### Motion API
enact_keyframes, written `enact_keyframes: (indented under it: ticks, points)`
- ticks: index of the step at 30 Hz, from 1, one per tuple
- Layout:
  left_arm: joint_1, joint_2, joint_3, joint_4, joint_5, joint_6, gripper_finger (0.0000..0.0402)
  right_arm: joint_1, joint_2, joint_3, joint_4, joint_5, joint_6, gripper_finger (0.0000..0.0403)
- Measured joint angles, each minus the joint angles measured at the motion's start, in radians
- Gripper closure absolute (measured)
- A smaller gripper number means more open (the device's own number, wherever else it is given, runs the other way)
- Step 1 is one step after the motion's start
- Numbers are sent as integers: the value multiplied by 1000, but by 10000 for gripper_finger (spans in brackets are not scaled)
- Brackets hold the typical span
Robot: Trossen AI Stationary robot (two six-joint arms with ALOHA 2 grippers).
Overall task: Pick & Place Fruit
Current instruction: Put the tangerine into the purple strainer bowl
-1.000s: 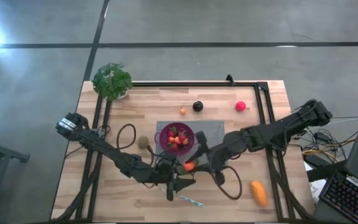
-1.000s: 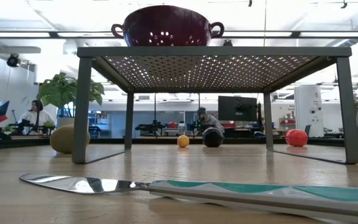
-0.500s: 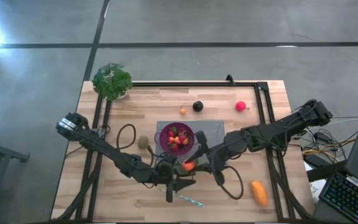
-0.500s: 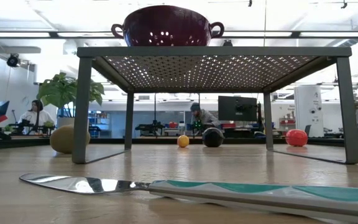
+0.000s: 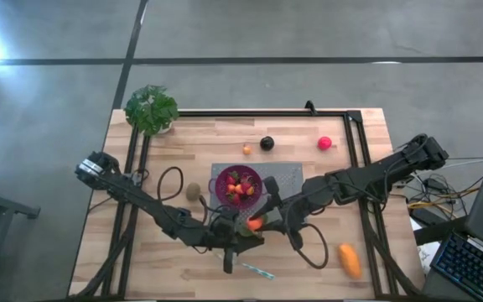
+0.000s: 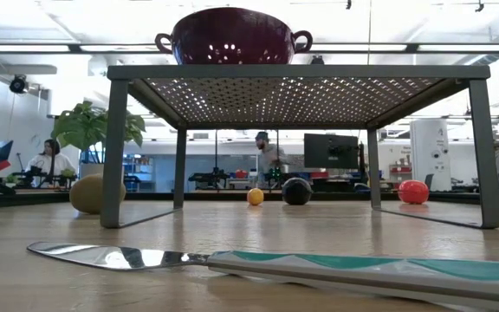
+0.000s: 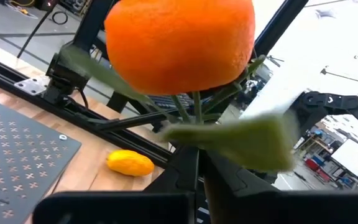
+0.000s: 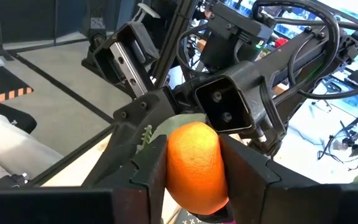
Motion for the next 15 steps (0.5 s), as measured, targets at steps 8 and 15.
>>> enact_keyframes:
  ticks: [8, 15]
  points:
    - [0, -3, 0, 0, 0, 6, 394, 0, -2, 0, -4, 48, 35, 232]
    - [0, -64, 0, -56, -3, 66, 394, 2, -73, 0, -146, 113, 116, 168]
